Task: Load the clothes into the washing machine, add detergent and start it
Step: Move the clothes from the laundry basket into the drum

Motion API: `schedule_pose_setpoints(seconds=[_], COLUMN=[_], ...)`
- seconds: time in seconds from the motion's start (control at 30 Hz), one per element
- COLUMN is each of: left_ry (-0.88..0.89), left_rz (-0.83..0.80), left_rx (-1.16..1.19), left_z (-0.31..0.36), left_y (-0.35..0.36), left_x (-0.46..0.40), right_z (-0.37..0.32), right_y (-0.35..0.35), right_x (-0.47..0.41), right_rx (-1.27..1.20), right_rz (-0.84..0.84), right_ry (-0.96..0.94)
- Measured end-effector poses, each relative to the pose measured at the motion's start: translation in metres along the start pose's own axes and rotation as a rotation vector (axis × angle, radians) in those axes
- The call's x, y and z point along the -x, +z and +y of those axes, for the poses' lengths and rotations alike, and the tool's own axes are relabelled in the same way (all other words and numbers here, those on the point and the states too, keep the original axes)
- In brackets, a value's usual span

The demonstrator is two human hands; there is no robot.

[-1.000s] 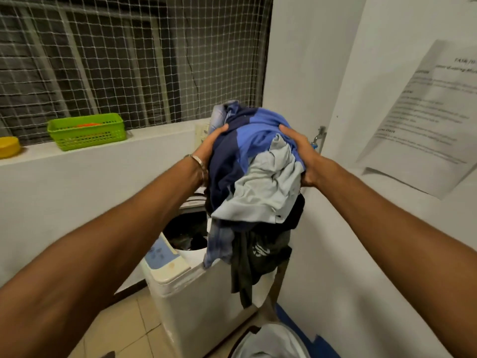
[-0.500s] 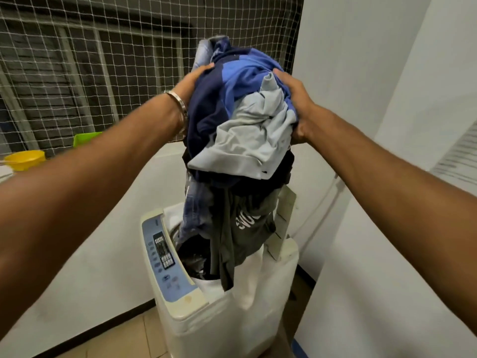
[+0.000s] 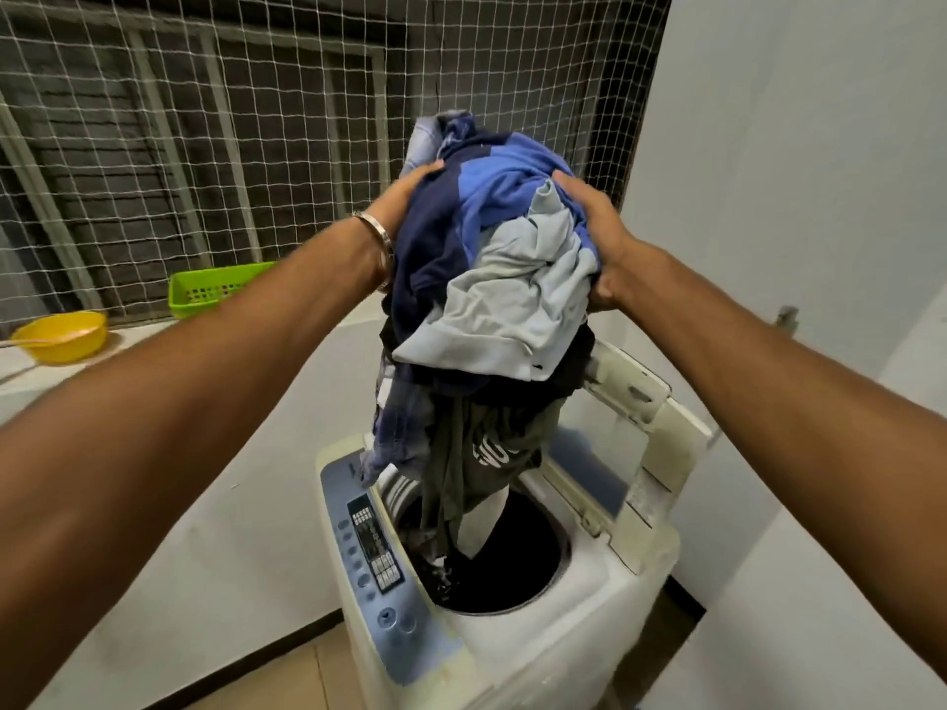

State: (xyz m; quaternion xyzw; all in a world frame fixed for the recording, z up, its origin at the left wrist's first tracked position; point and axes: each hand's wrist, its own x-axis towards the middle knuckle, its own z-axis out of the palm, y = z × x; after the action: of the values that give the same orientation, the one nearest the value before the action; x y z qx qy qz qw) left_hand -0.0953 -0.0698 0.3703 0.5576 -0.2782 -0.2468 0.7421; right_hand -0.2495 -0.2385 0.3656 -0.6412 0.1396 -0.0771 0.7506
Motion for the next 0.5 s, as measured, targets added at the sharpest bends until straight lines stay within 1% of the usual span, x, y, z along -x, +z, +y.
schedule_pose_setpoints(seconds=[0.1, 0.2, 0.3, 0.5], left_ry=[-0.052, -0.052, -0.098, -0.154], left_rz=[0.016, 0.022, 0.018, 0.001], left_rx=[-0.004, 0.027, 0.036, 0.050], left_z=[-0.018, -0.026, -0.031, -0.051], left_y=[-0.020, -0.034, -0.042, -0.056], left_x=[-0.014, -0.029, -0.033, -0.038], right_z=[0.016, 0.023, 0.027, 0.049], right_y=[0.004, 0.009, 0.012, 0.013], right_x=[-0.026, -0.046, -0.063, -0.083], right_rx=[-0.018, -0.025, -0.033, -0.012], right_rz=[0.004, 0.010, 0.024, 0.069], right_ry=[0.000, 0.004, -0.002, 0.052])
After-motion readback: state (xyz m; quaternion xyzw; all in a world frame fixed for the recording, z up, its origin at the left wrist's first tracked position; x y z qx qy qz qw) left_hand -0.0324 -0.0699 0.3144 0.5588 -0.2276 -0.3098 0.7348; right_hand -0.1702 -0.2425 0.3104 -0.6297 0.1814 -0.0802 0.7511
